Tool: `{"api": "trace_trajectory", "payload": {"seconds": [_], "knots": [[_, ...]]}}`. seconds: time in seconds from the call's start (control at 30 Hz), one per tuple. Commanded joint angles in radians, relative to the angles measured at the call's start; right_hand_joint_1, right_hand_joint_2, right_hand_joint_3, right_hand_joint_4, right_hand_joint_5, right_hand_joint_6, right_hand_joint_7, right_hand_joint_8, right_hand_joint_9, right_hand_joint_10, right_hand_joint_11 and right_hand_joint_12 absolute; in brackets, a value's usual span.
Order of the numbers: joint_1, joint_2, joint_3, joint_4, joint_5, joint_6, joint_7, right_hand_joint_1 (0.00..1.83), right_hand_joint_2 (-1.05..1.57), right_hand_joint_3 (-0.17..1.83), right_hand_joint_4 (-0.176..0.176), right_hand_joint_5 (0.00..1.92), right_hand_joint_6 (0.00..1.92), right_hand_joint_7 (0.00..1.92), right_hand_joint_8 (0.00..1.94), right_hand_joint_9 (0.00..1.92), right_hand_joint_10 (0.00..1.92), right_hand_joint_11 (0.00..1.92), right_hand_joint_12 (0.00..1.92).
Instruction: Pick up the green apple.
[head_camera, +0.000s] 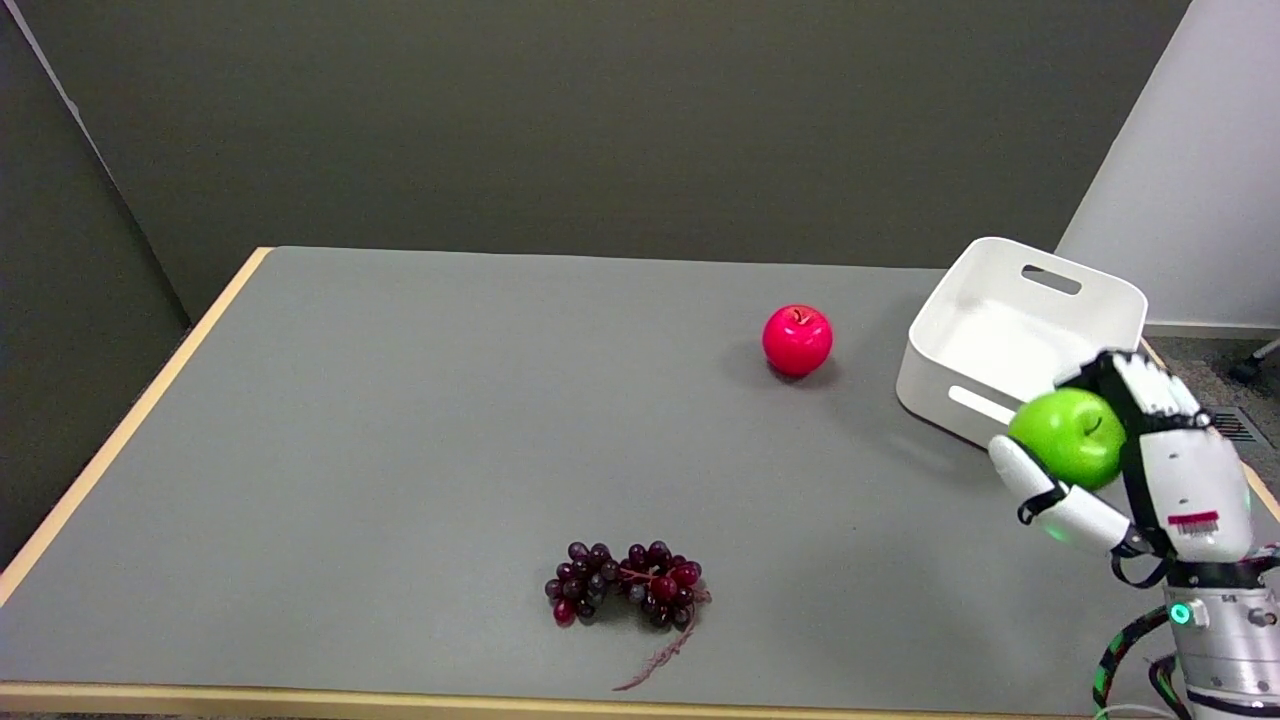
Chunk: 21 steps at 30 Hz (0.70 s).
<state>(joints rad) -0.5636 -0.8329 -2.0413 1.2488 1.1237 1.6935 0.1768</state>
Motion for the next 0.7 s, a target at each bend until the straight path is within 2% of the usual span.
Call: {"api": "trace_trajectory", "payload": {"seconds": [0.03,0.13,0.3,0.57,0.7], "knots": [[-0.02,0.105,0.166,0.322,-0.274,0.089,-0.002,0.84,0.99,0.89,-0.004,0.59,1.92,0.27,1.94,0.72,1.92,0.37,1.92],[0.033,0.11,0.251,0.309,-0.225,-0.017,-0.002,0.84,1.0,0.88,-0.004,0.59,1.92,0.27,1.94,0.72,1.92,0.37,1.92],[0.201,0.133,0.354,0.244,-0.128,-0.292,0.006,0.83,1.0,0.88,-0.004,0.59,1.92,0.25,1.94,0.71,1.92,0.36,1.92],[0.493,0.142,0.359,0.015,-0.03,-0.677,0.008,0.83,1.0,0.88,-0.003,0.59,1.92,0.25,1.94,0.71,1.92,0.35,1.92],[0.622,0.128,0.348,-0.141,-0.004,-0.809,0.008,0.83,1.0,0.88,-0.003,0.59,1.92,0.25,1.94,0.7,1.92,0.35,1.92]]}}
